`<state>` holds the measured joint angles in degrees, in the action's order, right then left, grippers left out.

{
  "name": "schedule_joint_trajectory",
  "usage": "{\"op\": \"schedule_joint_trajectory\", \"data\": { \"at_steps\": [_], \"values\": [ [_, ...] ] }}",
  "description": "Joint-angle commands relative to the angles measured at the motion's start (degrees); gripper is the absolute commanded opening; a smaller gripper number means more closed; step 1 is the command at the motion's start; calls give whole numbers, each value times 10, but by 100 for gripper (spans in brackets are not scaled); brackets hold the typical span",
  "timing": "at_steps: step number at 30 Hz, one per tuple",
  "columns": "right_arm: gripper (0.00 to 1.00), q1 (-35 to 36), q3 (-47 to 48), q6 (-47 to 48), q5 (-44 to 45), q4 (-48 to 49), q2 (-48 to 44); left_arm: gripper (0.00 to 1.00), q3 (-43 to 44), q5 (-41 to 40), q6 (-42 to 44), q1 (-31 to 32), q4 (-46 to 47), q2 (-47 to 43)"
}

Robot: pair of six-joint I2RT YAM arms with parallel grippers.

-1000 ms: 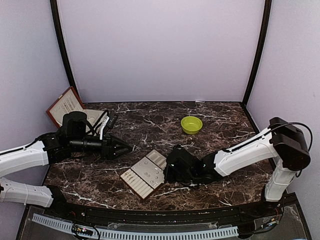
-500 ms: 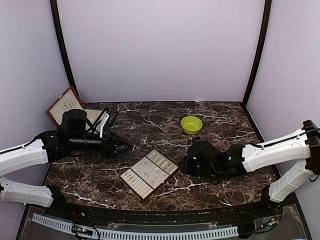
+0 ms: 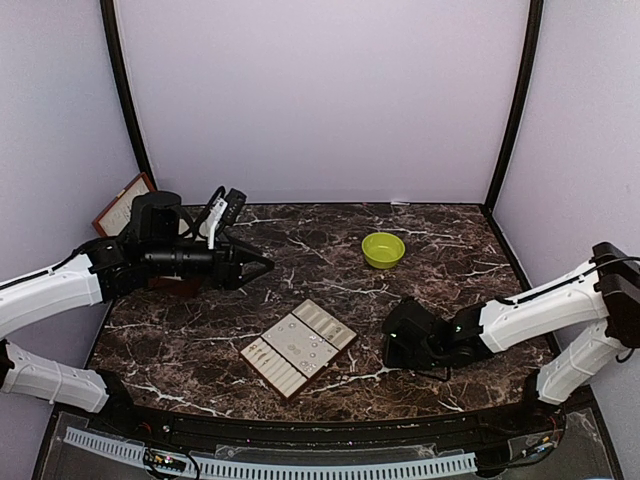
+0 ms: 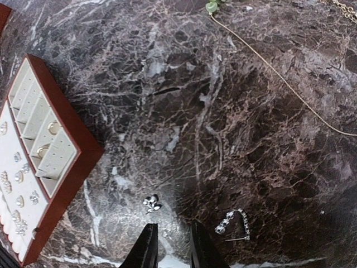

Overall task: Organize the mixed jewelry
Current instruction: Pick up the earring from the center of the board.

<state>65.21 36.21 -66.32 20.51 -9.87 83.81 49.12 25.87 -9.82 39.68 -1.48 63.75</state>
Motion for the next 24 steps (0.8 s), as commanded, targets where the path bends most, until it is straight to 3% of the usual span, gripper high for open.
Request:
{"op": "schedule_joint_trajectory", "data": {
  "at_steps": [1, 13, 24],
  "values": [
    [22, -3, 25, 15, -1, 20, 23, 57, -9, -41, 38, -2, -12, -9],
    [25, -5, 51, 26, 8, 24, 53, 56, -16, -58, 52, -2, -27, -22],
    [9, -11, 59, 22, 15, 30, 78, 56, -19, -56, 52, -2, -27, -27]
  ]
}}
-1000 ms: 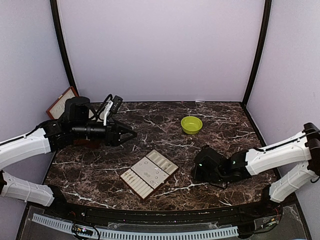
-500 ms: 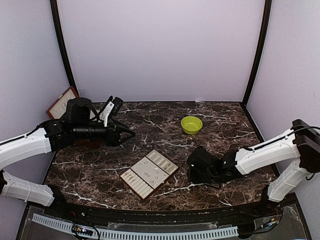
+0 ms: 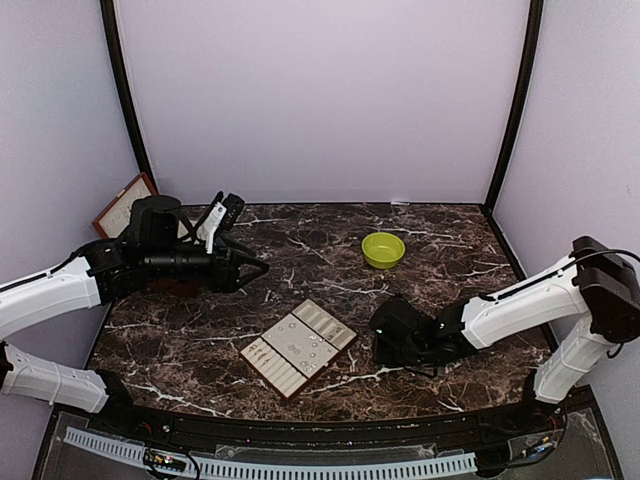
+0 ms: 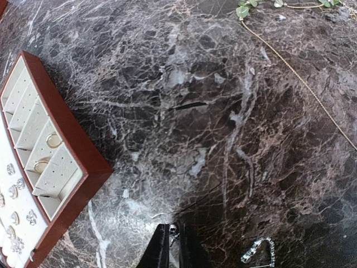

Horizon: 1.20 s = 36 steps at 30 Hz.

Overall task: Organize the mixed jewelry
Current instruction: Pick up the earring from the center of the board, then pass from the right arm to the left

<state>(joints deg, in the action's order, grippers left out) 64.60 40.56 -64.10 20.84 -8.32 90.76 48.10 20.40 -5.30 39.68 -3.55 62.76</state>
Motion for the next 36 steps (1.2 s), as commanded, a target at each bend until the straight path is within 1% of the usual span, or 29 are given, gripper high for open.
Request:
{"op": "schedule_joint_trajectory", "data": {
  "at_steps": [1, 5, 8, 15, 17, 22, 25, 27, 29, 32, 36],
  "values": [
    [8, -5, 16, 0, 12, 15, 10, 57, -9, -2, 6, -2, -7, -17],
    [6, -7, 20, 1, 10, 15, 19, 57, -9, 0, 6, -2, -7, -15],
    [0, -7, 22, 1, 8, 14, 23, 56, -8, 1, 7, -2, -7, -15],
    [0, -7, 14, 0, 20, 13, -9, 56, -14, -3, 4, -2, -6, -18],
    [0, -7, 0, 0, 25, 30, -28, 56, -17, -3, 1, -2, -3, -19],
    [0, -5, -53, 21, 33, 113, -89, 56, -25, 2, -19, -2, 8, -12],
    [0, 3, -78, 43, 51, 152, -125, 54, -34, 17, -63, 0, 33, -4],
    [0, 11, -90, 60, 64, 175, -153, 53, -47, 14, -103, 10, 74, 2],
    [0, 22, -100, 79, 79, 201, -175, 53, -54, -10, -139, 36, 102, 9],
    [0, 41, -117, 110, 99, 247, -201, 53, -56, -61, -186, 91, 133, 19],
    [0, 55, -139, 147, 96, 334, -214, 52, -66, -79, -265, 142, 198, 39]
  ]
}}
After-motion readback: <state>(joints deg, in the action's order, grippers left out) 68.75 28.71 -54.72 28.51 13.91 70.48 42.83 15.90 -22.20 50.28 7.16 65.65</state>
